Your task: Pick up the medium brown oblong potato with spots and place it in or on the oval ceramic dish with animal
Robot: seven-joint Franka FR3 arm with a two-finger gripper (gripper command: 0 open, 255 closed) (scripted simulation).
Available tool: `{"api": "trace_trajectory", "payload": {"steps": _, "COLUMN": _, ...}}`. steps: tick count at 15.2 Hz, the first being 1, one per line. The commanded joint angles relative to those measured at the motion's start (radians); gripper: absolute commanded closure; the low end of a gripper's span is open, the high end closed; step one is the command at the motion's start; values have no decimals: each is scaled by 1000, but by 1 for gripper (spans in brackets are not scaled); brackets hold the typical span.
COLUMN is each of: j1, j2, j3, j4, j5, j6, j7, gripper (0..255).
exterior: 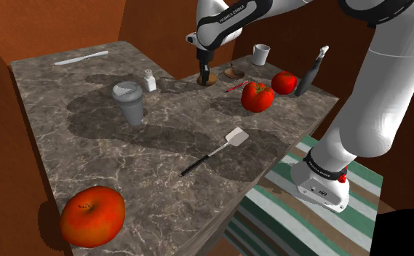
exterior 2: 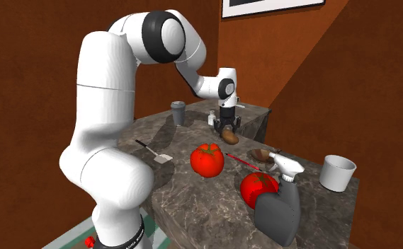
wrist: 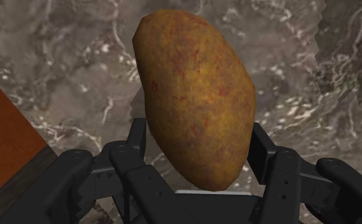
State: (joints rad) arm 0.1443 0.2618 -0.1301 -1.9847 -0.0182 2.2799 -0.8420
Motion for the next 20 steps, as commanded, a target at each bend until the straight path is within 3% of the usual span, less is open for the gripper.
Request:
{"api": "trace_trajectory", "payload": {"steps": 1, "j1": 1, "j2": -13, "j3": 0, "j4": 10, "j5": -2, "j6": -24, "j7": 1, "gripper": 255}}
{"api": "trace_trajectory", "payload": {"steps": 20, "j1": 5, "j2": -112, "j3": -3, "j4": 144, "j5": -13, "j6": -256, "j7": 1, "gripper": 255}}
